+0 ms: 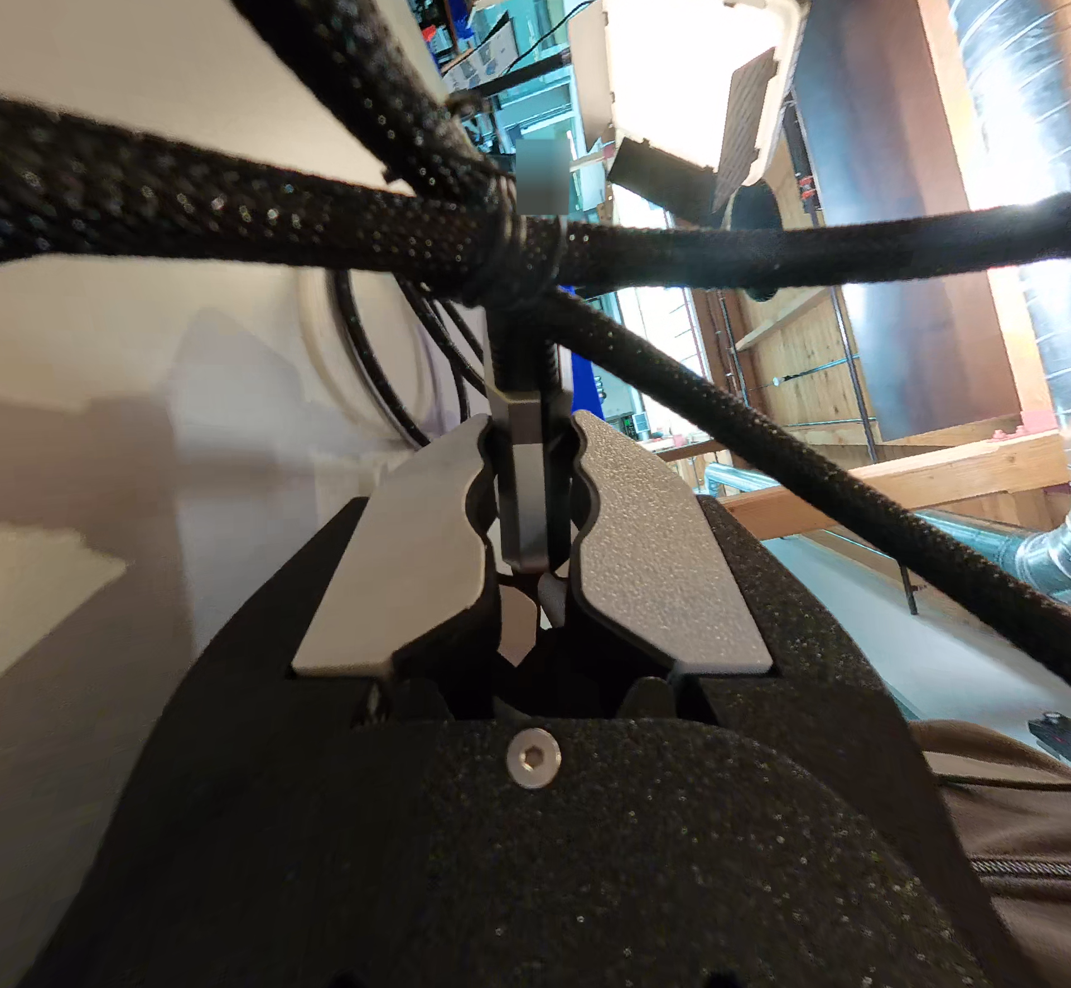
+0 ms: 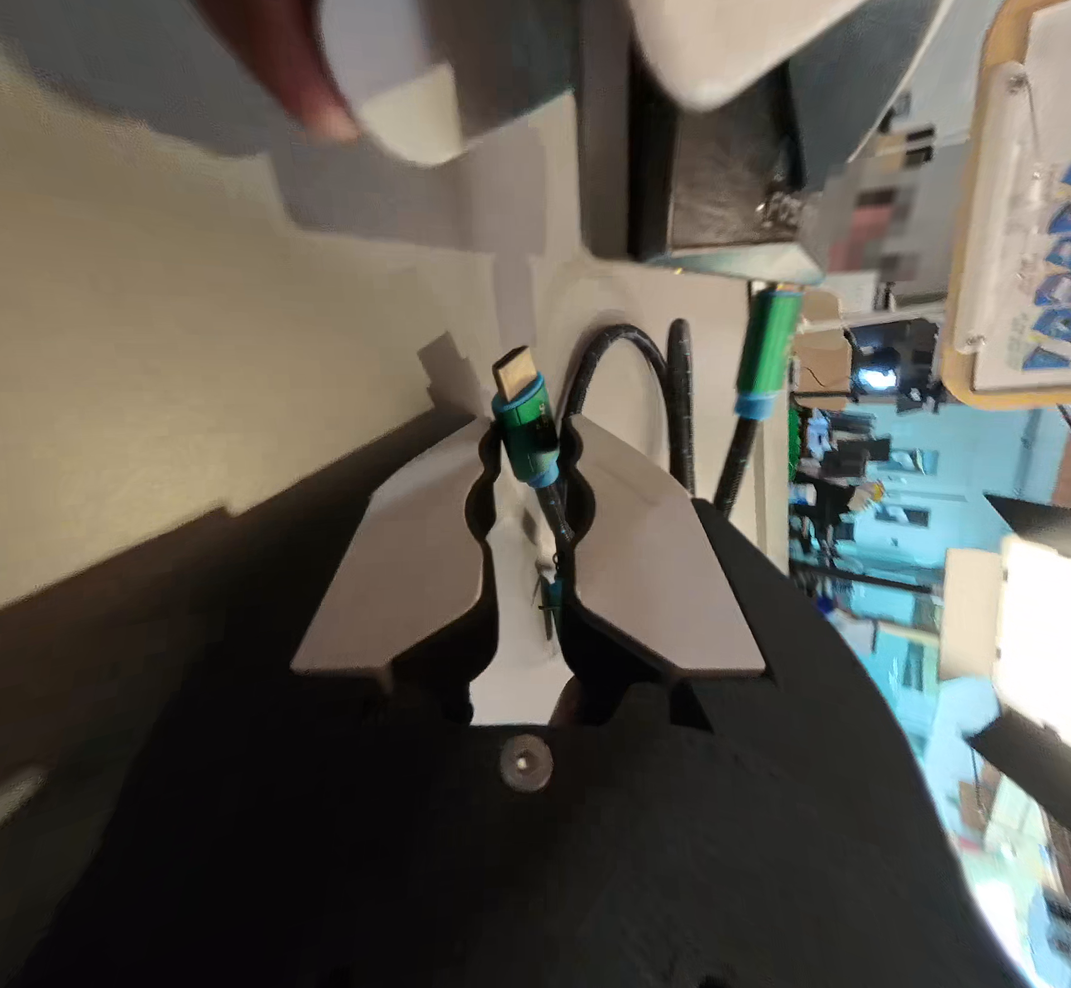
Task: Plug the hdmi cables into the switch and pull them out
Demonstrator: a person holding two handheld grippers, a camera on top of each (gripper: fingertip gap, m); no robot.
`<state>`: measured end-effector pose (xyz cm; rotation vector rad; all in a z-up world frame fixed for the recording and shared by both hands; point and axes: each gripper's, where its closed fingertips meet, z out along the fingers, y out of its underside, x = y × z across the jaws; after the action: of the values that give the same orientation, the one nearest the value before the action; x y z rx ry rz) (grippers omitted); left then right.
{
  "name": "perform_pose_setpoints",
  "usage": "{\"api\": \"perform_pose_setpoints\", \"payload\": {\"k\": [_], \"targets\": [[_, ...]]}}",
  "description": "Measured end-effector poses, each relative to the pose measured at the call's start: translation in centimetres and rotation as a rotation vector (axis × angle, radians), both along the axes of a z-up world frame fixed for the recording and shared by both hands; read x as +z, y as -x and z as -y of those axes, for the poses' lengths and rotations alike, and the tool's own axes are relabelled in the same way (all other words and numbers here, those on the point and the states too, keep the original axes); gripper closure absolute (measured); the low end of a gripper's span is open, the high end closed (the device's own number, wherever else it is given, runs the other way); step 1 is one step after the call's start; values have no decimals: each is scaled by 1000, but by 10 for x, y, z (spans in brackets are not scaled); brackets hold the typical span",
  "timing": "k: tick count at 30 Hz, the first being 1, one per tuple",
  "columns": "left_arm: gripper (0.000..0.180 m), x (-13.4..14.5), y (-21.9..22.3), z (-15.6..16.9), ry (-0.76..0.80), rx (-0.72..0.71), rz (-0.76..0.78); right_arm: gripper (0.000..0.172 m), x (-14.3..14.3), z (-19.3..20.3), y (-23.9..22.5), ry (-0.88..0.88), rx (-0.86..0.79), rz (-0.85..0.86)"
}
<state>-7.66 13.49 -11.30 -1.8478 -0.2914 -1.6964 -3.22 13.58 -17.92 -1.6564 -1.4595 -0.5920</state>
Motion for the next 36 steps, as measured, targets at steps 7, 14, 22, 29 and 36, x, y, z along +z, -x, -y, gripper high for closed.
{"api": "perform_pose_setpoints", "payload": {"k": [7,14,22,29,36], "targets": [[160,20,26,-6,-89,54,119,133,4,31,3,285,276,-104],[159,17,46,-8,-82,103,103,129,15,17,-11,556,364,-264],[160,5,59,-8,4,181,126,150,-10,7,-6,676,324,-215],[160,4,59,-8,39,197,217,156,-1,1,12,515,205,-287],[160,8,42,-9,-15,152,231,158,40,-14,27,232,51,-418]]}}
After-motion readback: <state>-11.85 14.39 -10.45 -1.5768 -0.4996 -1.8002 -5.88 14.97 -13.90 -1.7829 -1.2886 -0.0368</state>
